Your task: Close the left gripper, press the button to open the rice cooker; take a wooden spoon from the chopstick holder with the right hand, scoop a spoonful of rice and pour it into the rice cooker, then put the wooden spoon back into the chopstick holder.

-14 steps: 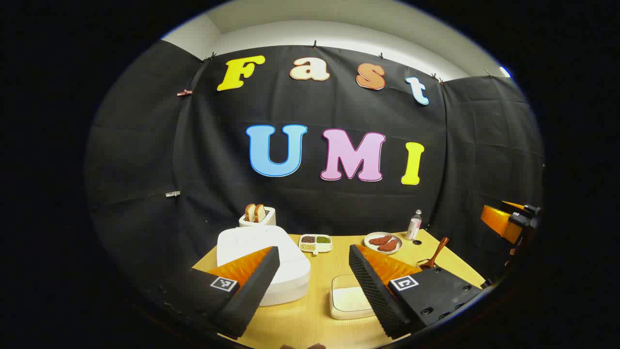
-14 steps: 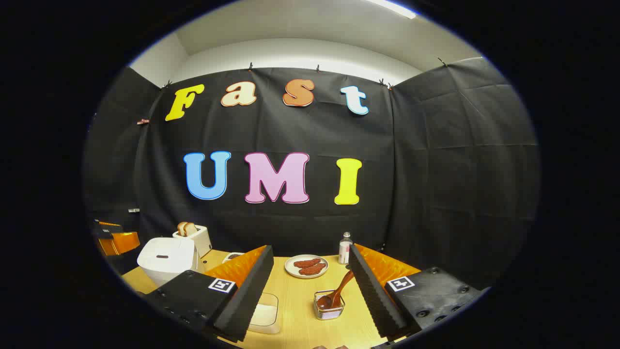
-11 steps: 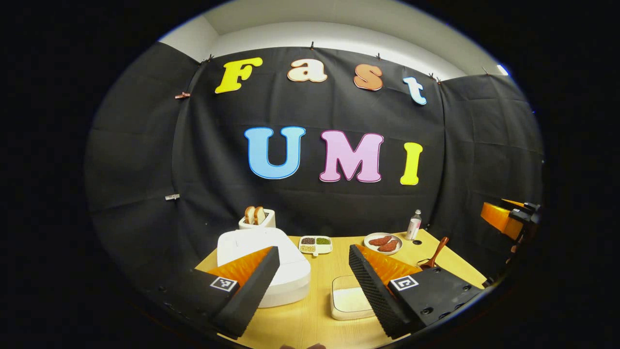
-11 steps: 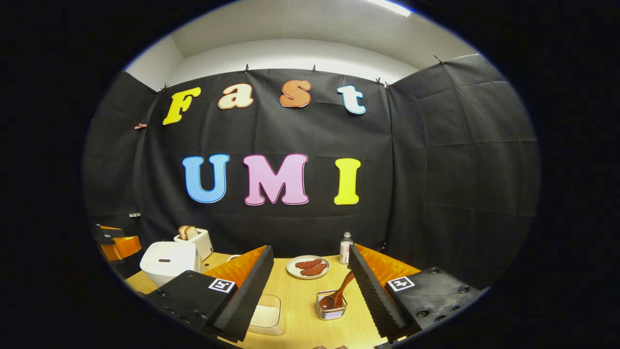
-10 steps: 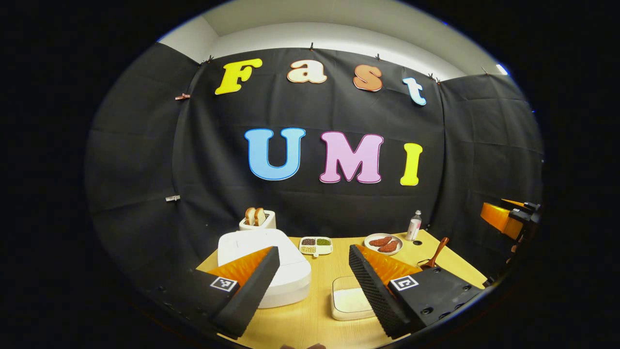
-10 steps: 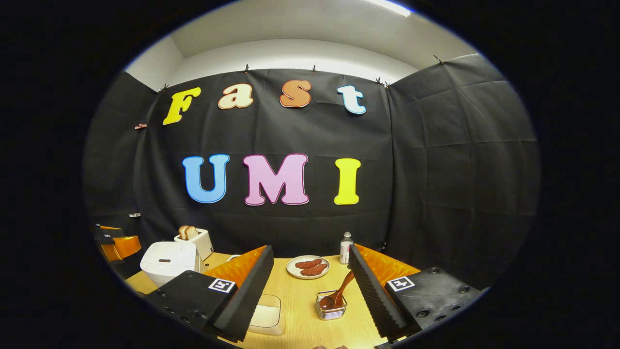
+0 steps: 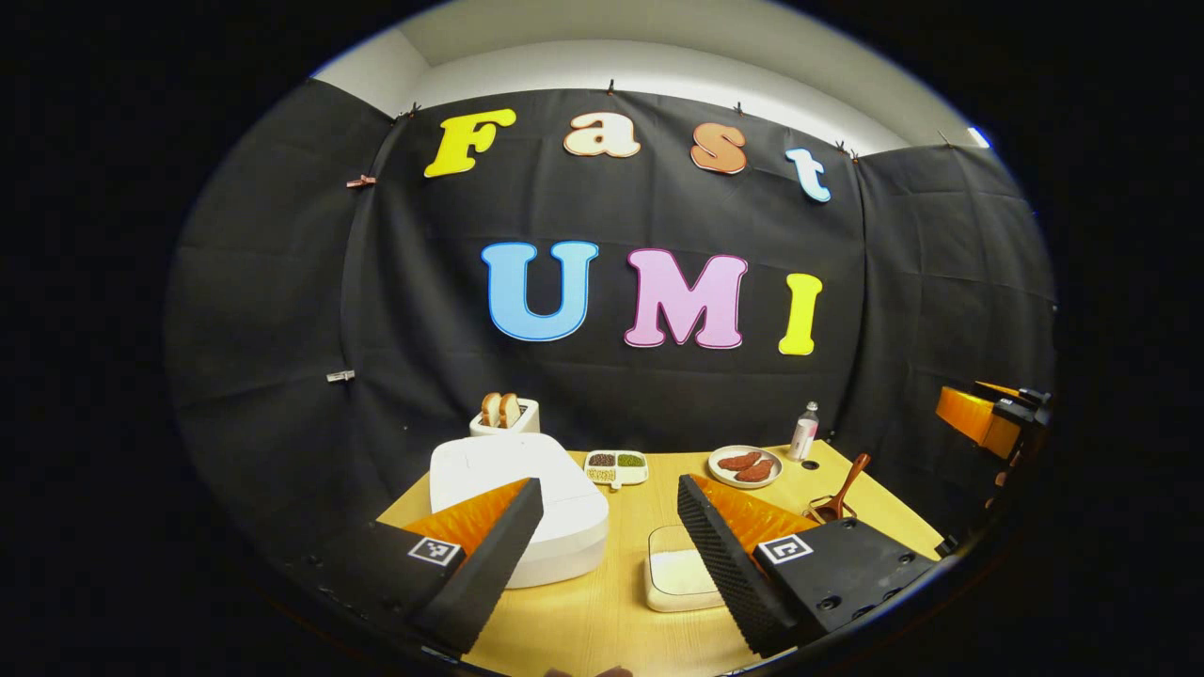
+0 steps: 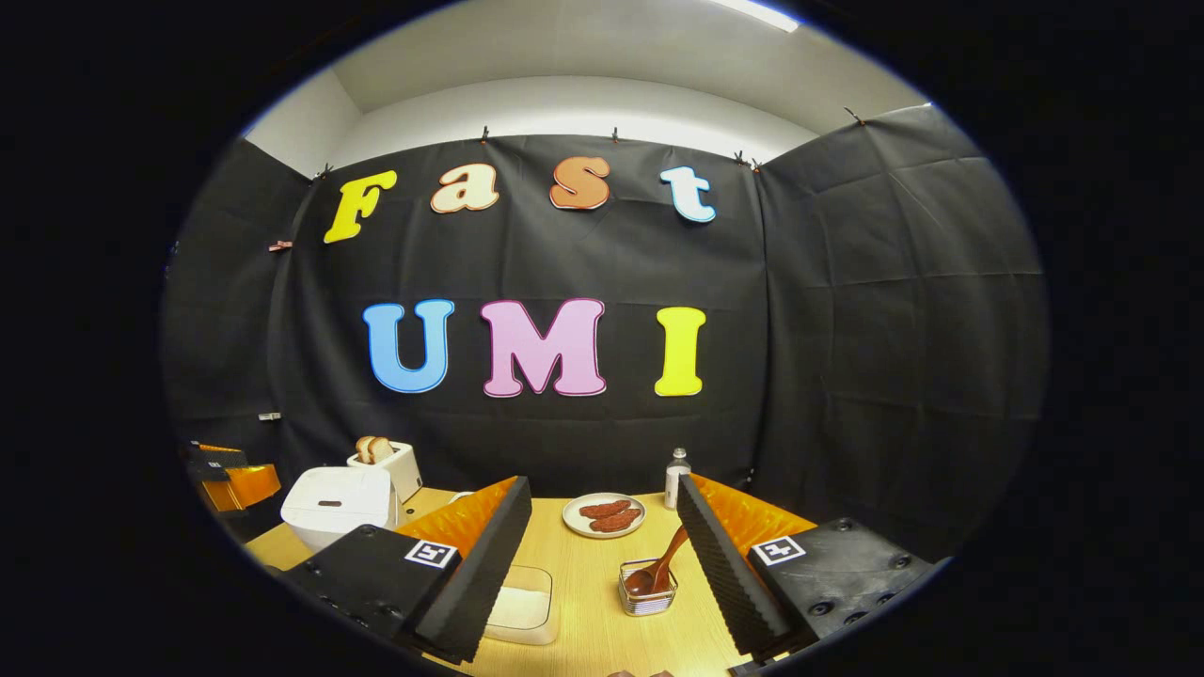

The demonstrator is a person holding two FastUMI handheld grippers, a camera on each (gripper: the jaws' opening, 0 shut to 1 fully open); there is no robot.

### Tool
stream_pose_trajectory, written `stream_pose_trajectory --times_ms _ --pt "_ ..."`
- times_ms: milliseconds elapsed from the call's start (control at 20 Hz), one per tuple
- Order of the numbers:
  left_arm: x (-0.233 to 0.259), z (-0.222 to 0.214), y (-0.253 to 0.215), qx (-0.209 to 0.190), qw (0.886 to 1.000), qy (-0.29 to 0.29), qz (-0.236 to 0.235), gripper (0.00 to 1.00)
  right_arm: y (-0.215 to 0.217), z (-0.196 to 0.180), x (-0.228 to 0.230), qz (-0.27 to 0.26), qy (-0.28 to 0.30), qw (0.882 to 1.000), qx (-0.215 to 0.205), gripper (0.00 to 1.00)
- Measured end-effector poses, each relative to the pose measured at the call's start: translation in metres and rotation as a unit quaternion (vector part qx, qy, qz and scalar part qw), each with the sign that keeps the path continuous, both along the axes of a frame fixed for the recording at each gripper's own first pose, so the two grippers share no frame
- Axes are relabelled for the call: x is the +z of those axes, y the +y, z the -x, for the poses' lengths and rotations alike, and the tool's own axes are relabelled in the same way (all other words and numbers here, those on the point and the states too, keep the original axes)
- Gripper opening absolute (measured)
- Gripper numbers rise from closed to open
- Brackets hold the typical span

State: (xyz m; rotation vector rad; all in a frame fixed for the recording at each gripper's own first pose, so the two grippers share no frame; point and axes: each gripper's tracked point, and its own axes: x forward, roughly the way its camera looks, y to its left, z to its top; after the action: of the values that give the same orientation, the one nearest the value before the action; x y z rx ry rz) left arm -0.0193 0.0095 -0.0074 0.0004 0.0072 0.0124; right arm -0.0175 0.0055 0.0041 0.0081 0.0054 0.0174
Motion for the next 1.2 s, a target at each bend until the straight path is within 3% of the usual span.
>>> stream_pose_trajectory --times_ms 400,750,850,1100,1200 --pt "-0.011 0.018 0.050 0.028 0.999 0.014 0.010 0.99 0.016 0.024 -0.001 0.006 0.010 1.000 -0.012 0.98" --pt "-0.001 0.001 0.099 0.041 0.999 0.029 0.021 0.94 0.032 0.032 0.004 0.013 0.012 1.000 -0.003 0.98" --pt "0.007 -0.012 0.107 0.043 0.998 0.032 0.025 0.86 0.029 0.023 0.001 0.018 0.011 1.000 0.001 0.98" --pt "0.013 -0.054 0.113 0.039 0.996 0.059 0.057 0.42 0.010 -0.002 -0.007 0.012 0.021 1.000 0.011 0.98" --pt "0.009 -0.076 0.115 0.037 0.994 0.078 0.073 0.30 -0.001 -0.011 -0.015 0.015 0.030 0.999 0.010 0.98"
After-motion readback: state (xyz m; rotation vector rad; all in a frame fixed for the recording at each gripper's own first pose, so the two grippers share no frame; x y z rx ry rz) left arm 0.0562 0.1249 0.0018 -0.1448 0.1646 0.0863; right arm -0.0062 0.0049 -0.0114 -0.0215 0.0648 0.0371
